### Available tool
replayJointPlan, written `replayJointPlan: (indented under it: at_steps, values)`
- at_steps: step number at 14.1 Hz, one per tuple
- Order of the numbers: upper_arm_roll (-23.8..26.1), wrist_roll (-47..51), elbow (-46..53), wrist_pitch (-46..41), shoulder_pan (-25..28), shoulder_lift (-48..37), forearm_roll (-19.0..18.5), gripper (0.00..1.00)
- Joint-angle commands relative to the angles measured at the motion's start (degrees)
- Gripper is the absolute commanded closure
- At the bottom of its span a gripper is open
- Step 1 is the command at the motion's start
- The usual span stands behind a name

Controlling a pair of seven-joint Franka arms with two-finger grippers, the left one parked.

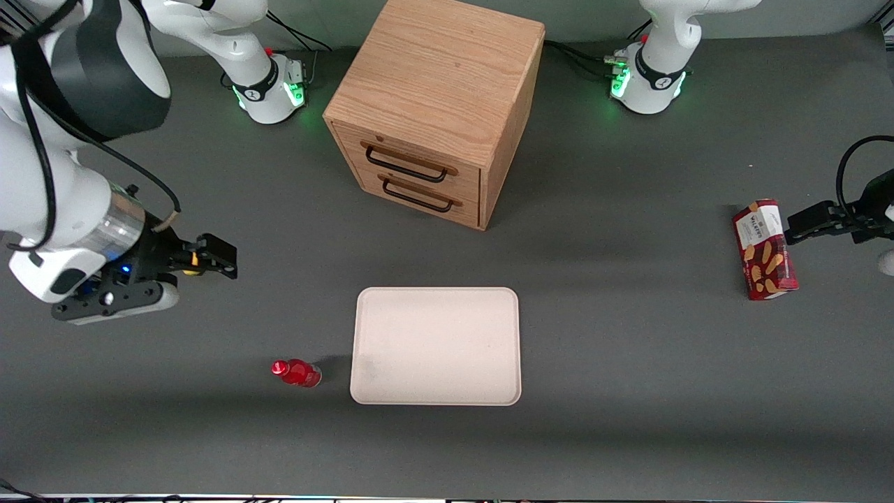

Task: Place coke bottle on tray
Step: 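Move the open right gripper toward the red Coca-Cola bottle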

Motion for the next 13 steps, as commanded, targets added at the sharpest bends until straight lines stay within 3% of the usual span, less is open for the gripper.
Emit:
replayJointPlan:
  at_steps: [1, 4, 13]
  values:
    - [-0.8, 1.3, 8.8, -0.8, 0.7, 7.7, -0.9, 0.0]
    - [-0.8, 1.2, 12.1, 1.6, 0.7, 12.7, -2.4, 0.0]
    - [-0.5, 1.1, 9.9, 9.7, 0.7, 16.4, -4.2, 0.0]
